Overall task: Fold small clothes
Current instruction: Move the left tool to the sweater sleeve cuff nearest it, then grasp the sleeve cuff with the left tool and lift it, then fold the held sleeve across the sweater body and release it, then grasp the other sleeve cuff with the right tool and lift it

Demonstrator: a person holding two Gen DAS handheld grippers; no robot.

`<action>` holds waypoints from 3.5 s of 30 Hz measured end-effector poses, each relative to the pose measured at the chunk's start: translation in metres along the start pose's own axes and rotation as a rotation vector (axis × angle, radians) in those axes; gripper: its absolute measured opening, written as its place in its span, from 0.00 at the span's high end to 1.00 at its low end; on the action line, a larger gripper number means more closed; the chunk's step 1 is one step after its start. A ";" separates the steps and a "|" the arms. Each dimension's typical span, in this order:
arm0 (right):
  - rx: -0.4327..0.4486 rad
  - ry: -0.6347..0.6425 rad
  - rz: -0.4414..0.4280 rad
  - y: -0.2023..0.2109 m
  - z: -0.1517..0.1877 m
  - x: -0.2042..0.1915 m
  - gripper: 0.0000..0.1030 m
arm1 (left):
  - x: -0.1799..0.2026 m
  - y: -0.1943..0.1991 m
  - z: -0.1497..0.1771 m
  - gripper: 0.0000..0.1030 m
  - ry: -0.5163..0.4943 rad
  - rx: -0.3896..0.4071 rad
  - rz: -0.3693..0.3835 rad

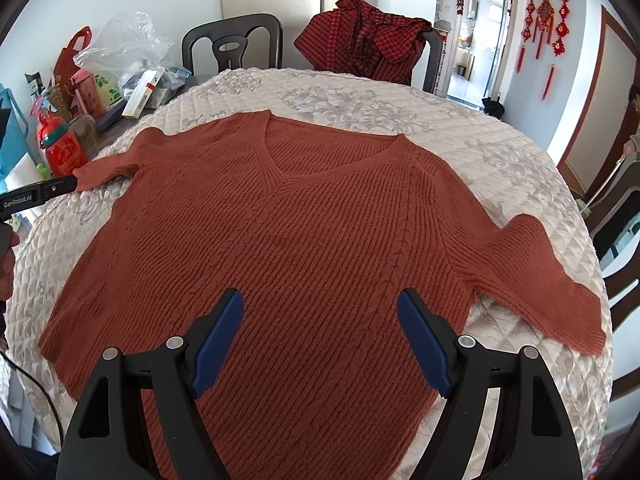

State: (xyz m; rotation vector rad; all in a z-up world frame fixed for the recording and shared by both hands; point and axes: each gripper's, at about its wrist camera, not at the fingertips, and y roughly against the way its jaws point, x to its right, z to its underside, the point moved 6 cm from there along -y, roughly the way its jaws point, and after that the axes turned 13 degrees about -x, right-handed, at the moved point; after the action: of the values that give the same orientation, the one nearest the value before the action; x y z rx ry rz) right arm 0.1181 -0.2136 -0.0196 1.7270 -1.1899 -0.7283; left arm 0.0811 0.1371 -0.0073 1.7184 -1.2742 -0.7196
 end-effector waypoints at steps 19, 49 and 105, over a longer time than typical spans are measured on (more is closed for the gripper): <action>-0.012 -0.011 -0.026 -0.007 -0.005 0.006 0.23 | -0.066 -0.043 -0.020 0.55 0.234 -0.019 0.077; 0.013 -0.141 -0.127 0.014 0.014 0.035 0.23 | 0.232 -0.011 -0.026 0.74 -0.434 -0.162 0.687; 0.037 -0.188 -0.269 -0.007 -0.022 0.030 0.67 | 0.142 -0.009 -0.002 0.63 -0.369 -0.040 0.397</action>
State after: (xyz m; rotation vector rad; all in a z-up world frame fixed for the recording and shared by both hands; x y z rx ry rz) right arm 0.1506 -0.2335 -0.0157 1.9046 -1.1112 -1.0557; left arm 0.1315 0.0040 -0.0089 1.2761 -1.7766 -0.8360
